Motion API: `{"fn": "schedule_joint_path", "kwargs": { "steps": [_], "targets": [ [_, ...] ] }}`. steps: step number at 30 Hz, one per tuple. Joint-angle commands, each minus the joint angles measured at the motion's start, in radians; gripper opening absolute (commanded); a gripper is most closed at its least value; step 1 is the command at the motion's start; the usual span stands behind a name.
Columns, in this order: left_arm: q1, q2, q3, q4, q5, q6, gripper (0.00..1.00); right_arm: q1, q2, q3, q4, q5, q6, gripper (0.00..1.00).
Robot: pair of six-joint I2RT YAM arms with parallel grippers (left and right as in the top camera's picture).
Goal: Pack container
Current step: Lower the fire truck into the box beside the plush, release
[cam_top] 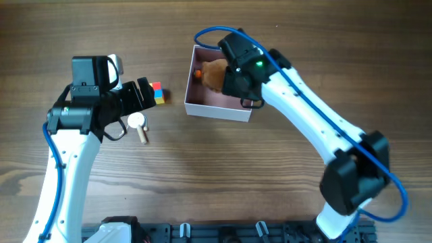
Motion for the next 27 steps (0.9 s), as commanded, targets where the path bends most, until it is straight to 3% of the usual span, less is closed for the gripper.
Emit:
{"fn": "schedule_joint_path", "kwargs": {
  "steps": [1, 10, 14, 21, 24, 27],
  "targets": [
    [-0.001, 0.004, 0.018, 0.000, 0.015, 0.006, 1.00, -0.017, 0.038, -0.002, 0.029, 0.042, 0.051, 0.15],
    [-0.001, 0.004, 0.018, 0.000, 0.015, 0.006, 1.00, -0.035, 0.095, -0.004, 0.083, 0.097, 0.045, 0.22],
    [-0.001, 0.004, 0.018, 0.000, 0.015, 0.006, 1.00, -0.035, 0.127, -0.006, 0.112, 0.130, -0.040, 0.27],
    [-0.001, 0.004, 0.018, 0.000, 0.015, 0.006, 1.00, -0.038, 0.135, -0.006, 0.161, 0.173, -0.195, 0.49],
    [-0.001, 0.004, 0.018, 0.000, 0.015, 0.006, 1.00, -0.038, 0.127, -0.005, 0.160, 0.170, -0.199, 0.72],
    [-0.001, 0.004, 0.018, 0.000, 0.015, 0.006, 1.00, -0.038, 0.087, -0.005, 0.161, 0.174, -0.217, 0.76]
  ]
}}
